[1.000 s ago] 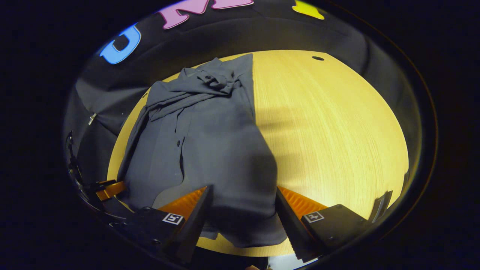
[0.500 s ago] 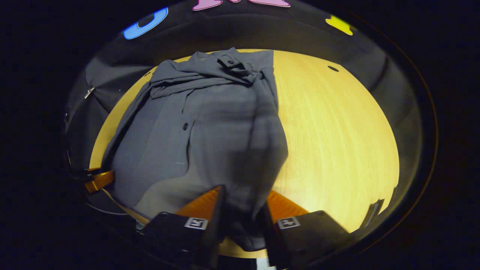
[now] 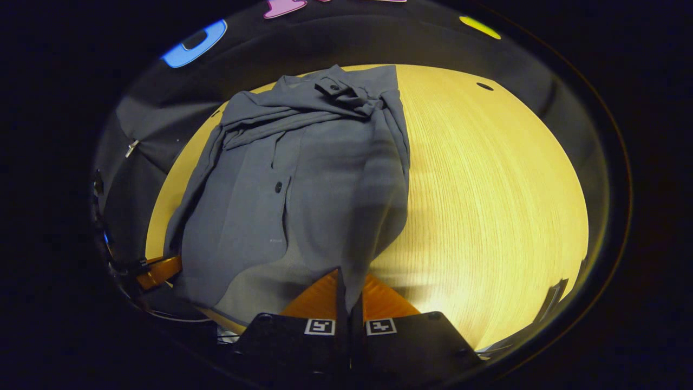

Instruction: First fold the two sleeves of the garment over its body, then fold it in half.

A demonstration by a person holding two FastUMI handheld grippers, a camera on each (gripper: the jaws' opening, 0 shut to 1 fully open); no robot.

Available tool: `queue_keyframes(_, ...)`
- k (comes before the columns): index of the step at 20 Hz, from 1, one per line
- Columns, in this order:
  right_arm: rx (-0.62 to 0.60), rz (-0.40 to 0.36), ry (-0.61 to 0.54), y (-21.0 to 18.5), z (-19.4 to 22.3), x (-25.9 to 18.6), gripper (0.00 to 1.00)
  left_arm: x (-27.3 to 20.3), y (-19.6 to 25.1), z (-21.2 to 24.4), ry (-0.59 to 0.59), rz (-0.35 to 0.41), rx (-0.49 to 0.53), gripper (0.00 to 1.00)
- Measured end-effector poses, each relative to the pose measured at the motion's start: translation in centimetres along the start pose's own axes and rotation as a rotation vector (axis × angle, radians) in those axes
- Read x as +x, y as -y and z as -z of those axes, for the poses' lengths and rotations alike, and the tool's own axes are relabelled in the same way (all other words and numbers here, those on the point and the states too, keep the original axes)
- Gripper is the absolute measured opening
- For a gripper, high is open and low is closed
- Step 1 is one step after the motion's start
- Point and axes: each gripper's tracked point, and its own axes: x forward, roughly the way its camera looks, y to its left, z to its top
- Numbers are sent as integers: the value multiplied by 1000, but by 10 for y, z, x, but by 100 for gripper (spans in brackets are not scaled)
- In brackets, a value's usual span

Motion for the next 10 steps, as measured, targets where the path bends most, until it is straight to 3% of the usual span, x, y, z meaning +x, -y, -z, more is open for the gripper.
queue_keyframes(5,31,-33,56,-7,-24,-19,6,-31,21,-41,105,89,-44,5)
queue_keyframes(10,2,-56,156,-9,-81,-30,6,-51,36,-96,198,154,-81,6)
